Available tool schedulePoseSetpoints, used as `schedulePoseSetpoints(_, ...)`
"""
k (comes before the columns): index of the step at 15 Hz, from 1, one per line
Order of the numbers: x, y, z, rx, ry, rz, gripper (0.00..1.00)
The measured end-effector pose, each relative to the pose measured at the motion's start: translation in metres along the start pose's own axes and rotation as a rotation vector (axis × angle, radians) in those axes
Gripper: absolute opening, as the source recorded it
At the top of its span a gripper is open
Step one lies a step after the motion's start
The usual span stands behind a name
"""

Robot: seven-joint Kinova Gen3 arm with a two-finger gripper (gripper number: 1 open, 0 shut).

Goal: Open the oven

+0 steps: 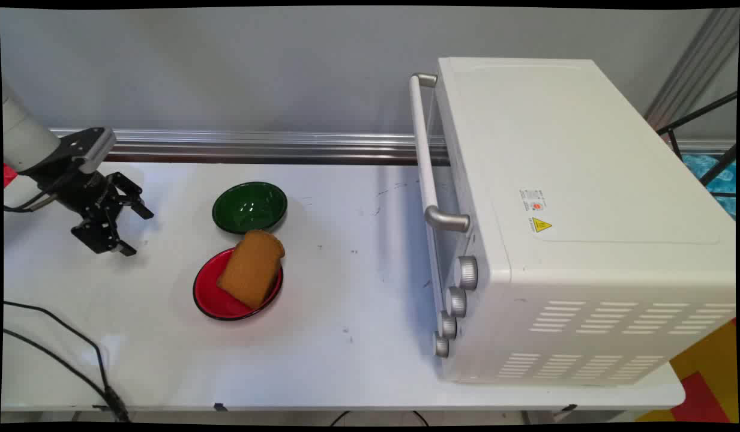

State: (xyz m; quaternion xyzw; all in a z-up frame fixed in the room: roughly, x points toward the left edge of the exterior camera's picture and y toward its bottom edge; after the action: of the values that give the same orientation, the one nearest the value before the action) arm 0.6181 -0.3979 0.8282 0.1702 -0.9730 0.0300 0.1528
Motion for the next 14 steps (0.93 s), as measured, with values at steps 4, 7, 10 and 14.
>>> schedulePoseSetpoints(4,0.005,-0.002,-0.004,-0.020,0.017,-0.042,1.00)
schedulePoseSetpoints(7,0.009,-0.002,-0.007,-0.035,0.029,-0.068,1.00)
schedulePoseSetpoints(10,0.015,-0.003,-0.011,-0.039,0.045,-0.088,1.00)
schedulePoseSetpoints(14,0.033,0.000,-0.027,-0.047,0.077,-0.108,1.00)
